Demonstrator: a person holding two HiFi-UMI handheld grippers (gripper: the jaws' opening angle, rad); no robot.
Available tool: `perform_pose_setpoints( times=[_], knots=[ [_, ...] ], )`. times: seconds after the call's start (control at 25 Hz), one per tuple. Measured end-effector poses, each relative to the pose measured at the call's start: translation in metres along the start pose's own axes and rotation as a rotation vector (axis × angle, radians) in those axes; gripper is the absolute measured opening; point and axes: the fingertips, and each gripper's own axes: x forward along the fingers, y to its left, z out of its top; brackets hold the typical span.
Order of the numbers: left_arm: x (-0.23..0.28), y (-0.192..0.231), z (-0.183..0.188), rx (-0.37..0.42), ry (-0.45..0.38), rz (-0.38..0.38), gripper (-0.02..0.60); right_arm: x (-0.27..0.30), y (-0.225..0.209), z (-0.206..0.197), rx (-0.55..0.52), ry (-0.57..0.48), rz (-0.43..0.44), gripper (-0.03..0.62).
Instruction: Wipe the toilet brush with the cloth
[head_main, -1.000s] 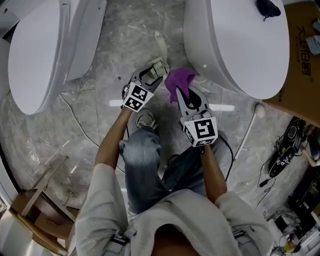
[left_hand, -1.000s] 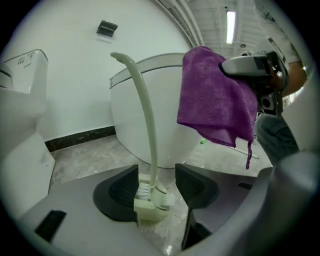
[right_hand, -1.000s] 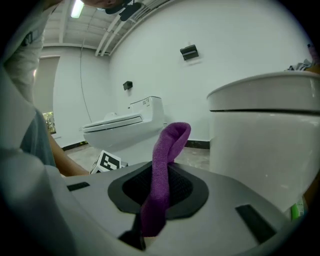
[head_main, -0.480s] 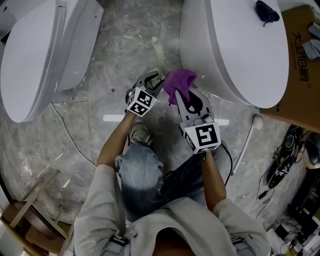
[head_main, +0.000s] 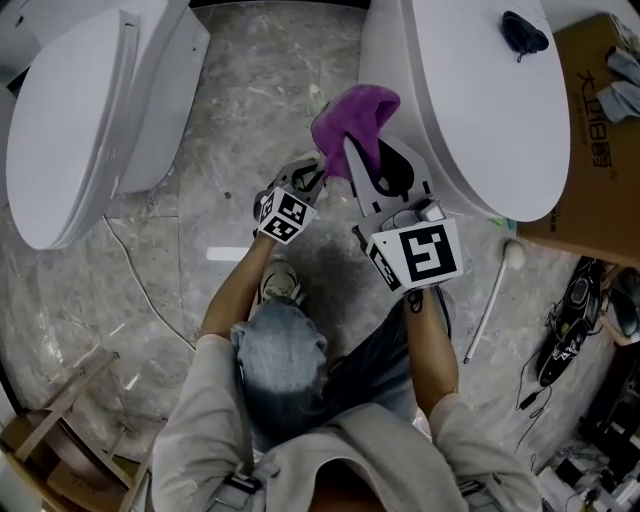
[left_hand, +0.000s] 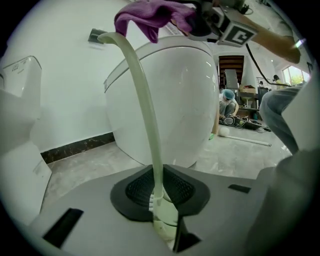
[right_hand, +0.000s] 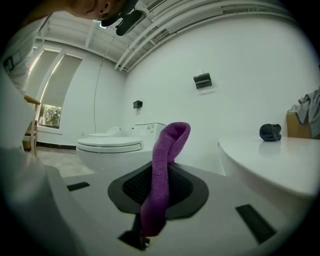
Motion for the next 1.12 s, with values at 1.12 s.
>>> perform_pose_setpoints(
  times=[1.12],
  knots=[
    [-0.006,0.005,-0.003,-0.001,-0.017,0.011,0.063,0.01,0.012,-0.173,0.155,0.353,-0.007,0.075]
  ],
)
